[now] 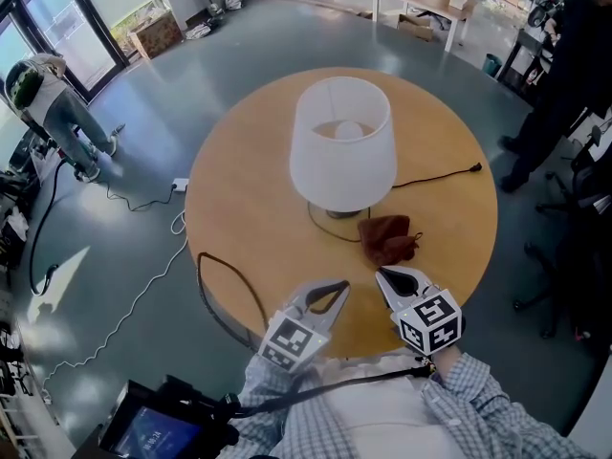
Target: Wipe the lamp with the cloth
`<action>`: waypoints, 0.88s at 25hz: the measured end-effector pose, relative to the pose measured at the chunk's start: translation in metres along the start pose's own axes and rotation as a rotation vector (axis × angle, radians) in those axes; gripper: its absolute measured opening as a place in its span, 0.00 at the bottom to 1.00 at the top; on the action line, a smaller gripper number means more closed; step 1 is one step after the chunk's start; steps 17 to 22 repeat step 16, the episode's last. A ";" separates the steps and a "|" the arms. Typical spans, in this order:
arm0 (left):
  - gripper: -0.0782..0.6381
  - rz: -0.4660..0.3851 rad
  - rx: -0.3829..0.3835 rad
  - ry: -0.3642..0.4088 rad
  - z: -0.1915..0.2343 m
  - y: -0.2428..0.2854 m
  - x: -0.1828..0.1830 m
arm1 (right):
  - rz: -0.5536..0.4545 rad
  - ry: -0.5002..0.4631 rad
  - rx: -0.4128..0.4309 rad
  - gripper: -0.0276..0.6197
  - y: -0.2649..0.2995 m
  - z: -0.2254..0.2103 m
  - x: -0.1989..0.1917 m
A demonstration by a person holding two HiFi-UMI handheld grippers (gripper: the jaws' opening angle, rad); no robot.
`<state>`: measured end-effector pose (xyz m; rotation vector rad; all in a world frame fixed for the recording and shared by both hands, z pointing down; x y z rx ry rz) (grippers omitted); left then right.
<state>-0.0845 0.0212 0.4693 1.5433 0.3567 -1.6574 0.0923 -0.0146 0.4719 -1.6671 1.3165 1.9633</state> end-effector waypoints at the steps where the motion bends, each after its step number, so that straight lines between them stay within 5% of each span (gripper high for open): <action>1: 0.11 -0.001 0.002 -0.001 0.000 0.000 0.000 | -0.001 0.003 0.000 0.05 0.000 0.000 0.000; 22: 0.11 -0.012 0.021 -0.006 -0.001 -0.003 0.001 | -0.003 -0.027 0.004 0.05 0.001 -0.002 0.001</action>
Point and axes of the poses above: the fingertips, and each gripper's own axes: y forward along the fingers, z to its left, x out of its top, the point moved 9 cm from there along -y, backward along the fingers, and after that the axes turned 9 degrees about -y, right-handed, at the moved point
